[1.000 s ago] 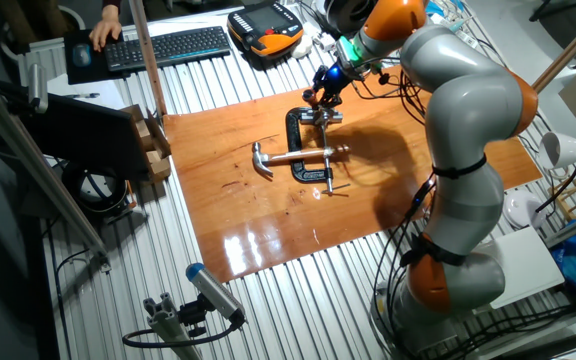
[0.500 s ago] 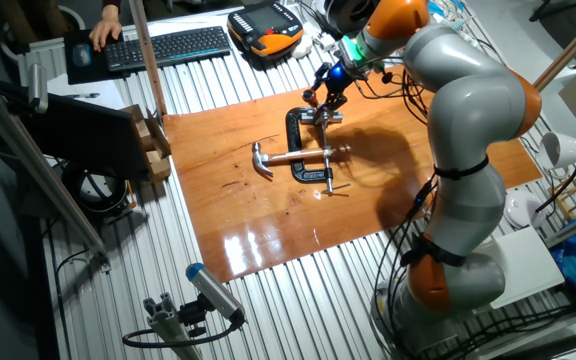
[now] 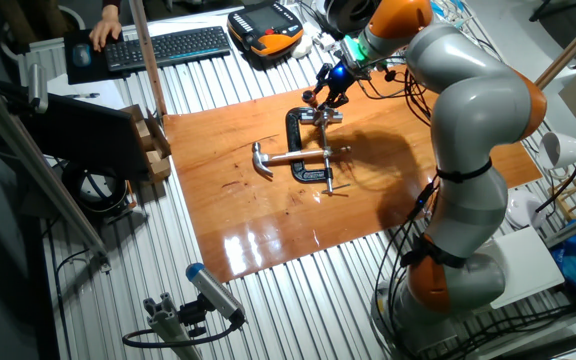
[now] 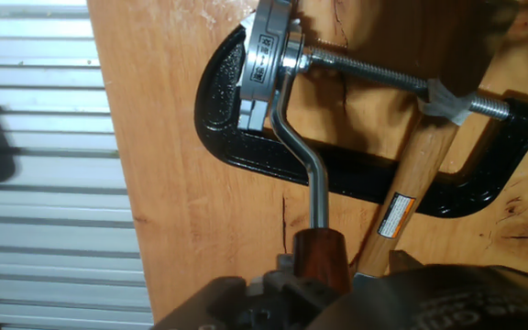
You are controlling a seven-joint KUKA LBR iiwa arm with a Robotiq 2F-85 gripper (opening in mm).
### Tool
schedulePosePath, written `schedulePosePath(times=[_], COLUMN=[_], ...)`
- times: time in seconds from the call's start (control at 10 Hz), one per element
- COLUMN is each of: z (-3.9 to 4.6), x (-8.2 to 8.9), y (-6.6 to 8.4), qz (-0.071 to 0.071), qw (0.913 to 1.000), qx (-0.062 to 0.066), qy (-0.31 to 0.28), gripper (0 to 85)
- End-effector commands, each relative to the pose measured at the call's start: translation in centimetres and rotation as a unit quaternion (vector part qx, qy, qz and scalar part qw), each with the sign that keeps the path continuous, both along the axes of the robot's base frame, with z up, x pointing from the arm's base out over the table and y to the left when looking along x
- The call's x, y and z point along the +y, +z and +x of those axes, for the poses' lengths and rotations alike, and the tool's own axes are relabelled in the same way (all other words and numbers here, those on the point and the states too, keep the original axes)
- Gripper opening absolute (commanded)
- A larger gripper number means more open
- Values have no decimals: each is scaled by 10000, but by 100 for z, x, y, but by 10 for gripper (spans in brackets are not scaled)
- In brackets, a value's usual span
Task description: Pull up the lever
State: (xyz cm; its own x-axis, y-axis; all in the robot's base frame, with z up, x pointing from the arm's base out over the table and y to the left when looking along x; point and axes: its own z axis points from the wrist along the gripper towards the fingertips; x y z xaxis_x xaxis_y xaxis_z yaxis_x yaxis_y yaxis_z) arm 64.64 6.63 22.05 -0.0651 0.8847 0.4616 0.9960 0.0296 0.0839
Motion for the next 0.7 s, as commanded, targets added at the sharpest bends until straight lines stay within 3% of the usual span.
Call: schedulePosePath(times=[0.0, 0.4, 0.5, 0.6], z=[2, 22, 15, 18], x=[0, -25, -36, -37], y=[-5, -50, -55, -60], qz=[8, 11, -61, -233], qw=[10000, 9998, 9997, 9993], qx=[21, 134, 109, 94], qy=[13, -153, -226, -293], gripper=[510, 510, 340, 340])
